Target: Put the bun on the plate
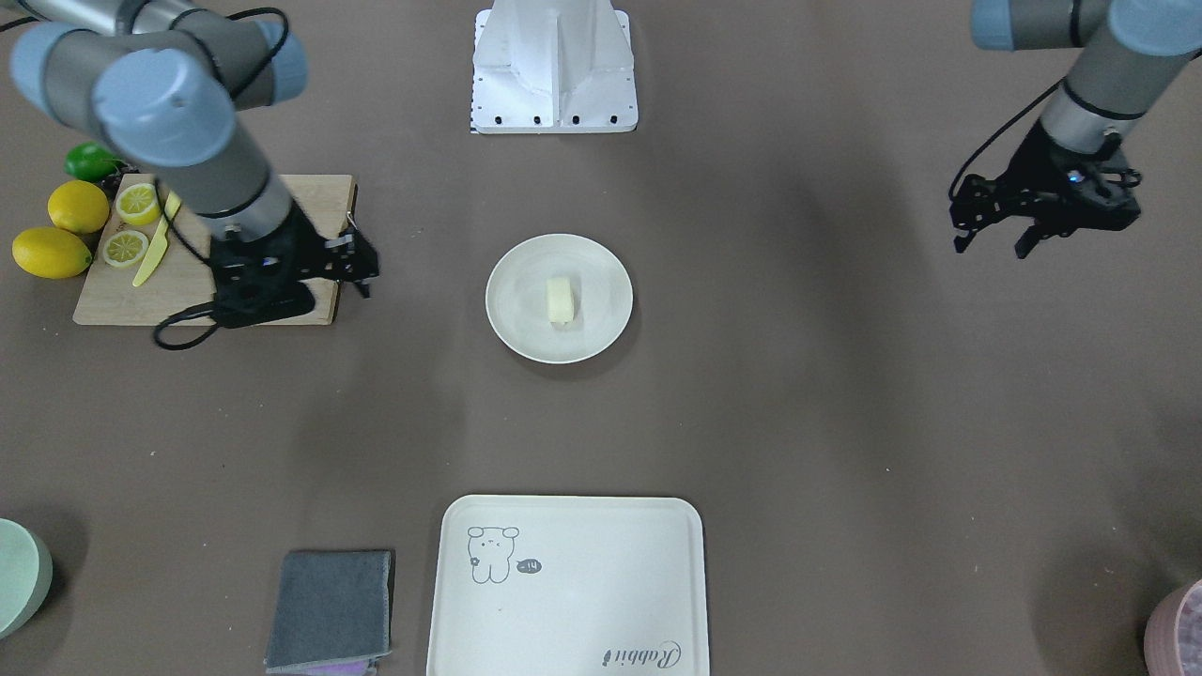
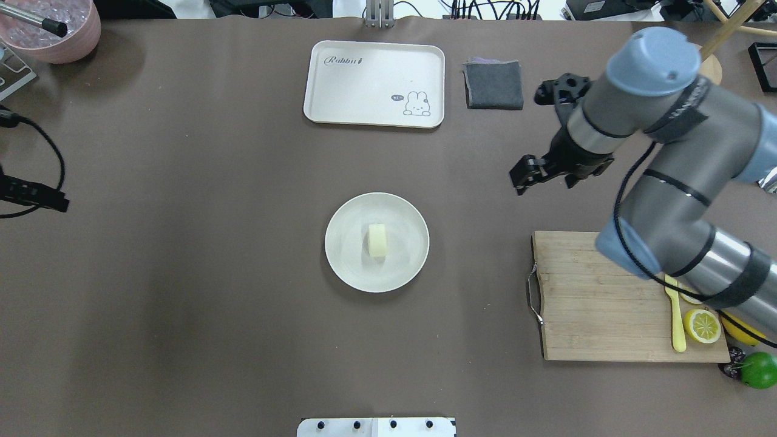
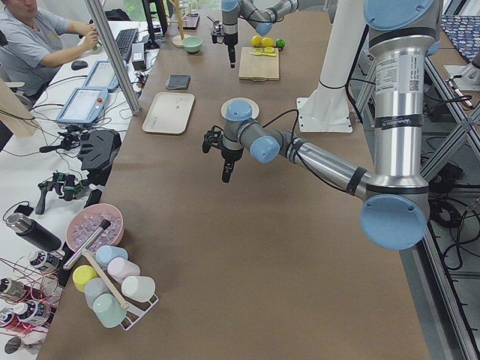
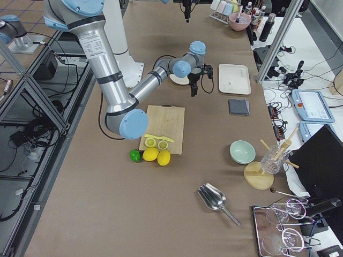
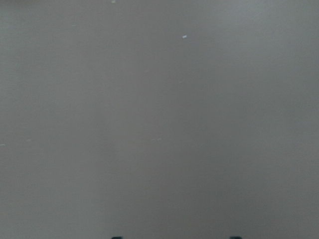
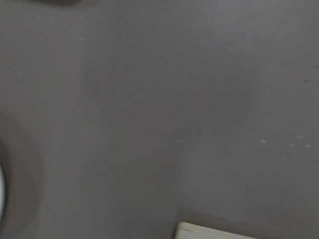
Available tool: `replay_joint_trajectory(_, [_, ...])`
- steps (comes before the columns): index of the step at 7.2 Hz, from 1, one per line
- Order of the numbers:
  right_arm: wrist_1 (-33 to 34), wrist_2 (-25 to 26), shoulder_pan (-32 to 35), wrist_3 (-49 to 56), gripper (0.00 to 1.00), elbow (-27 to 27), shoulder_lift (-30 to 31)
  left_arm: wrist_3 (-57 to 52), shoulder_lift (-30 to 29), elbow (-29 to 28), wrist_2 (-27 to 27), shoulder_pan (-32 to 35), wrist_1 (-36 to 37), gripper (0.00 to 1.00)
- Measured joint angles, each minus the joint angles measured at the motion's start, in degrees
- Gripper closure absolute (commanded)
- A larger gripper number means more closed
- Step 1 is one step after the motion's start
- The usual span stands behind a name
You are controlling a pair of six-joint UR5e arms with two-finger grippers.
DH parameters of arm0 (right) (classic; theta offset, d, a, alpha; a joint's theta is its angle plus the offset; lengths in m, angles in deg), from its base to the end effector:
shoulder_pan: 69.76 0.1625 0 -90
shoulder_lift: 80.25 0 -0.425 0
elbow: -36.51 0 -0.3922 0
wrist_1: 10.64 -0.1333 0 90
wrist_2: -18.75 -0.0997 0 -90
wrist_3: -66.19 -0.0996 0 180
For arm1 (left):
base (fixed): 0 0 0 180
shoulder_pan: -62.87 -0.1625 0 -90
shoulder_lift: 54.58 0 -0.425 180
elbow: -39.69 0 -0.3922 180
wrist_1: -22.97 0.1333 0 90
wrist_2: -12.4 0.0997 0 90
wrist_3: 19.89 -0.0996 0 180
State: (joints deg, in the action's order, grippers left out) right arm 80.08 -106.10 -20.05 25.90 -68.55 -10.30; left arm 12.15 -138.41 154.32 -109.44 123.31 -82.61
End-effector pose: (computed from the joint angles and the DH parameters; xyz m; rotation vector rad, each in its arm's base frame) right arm -0.3265 -0.5032 0.3473 0.0622 -0.8257 -0.1825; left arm 0.1549 -0.4368 0.4752 0.2208 0.7589 0.1240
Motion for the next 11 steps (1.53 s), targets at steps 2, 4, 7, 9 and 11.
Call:
replay_joint_trajectory(2, [0.0, -5.4, 10.5, 16.6, 0.00, -0.5, 10.2, -16.3, 4.1, -5.1, -7.0, 11.5, -0.1, 0.03])
replay_joint_trajectory(4, [0.3, -7.1, 20.2, 32.9, 0.00, 0.2, 18.7, -22.1, 7.5, -7.5, -10.0, 16.1, -0.1, 0.03])
replay_joint_trajectory(7, [0.4, -7.3, 31.9, 49.4, 0.00, 6.8, 23.1, -22.7, 8.1, -7.7, -10.6, 17.8, 0.2, 0.03])
replay_joint_trajectory(9, [0.3, -7.3, 35.3, 54.6, 0.00, 10.2, 23.3, -22.5, 7.8, -7.5, -10.6, 17.9, 0.2, 0.03])
replay_joint_trajectory(11, [0.0, -7.3, 36.2, 55.6, 0.00, 10.9, 23.7, -22.2, 6.9, -8.3, -12.5, 18.0, 1.0, 0.03])
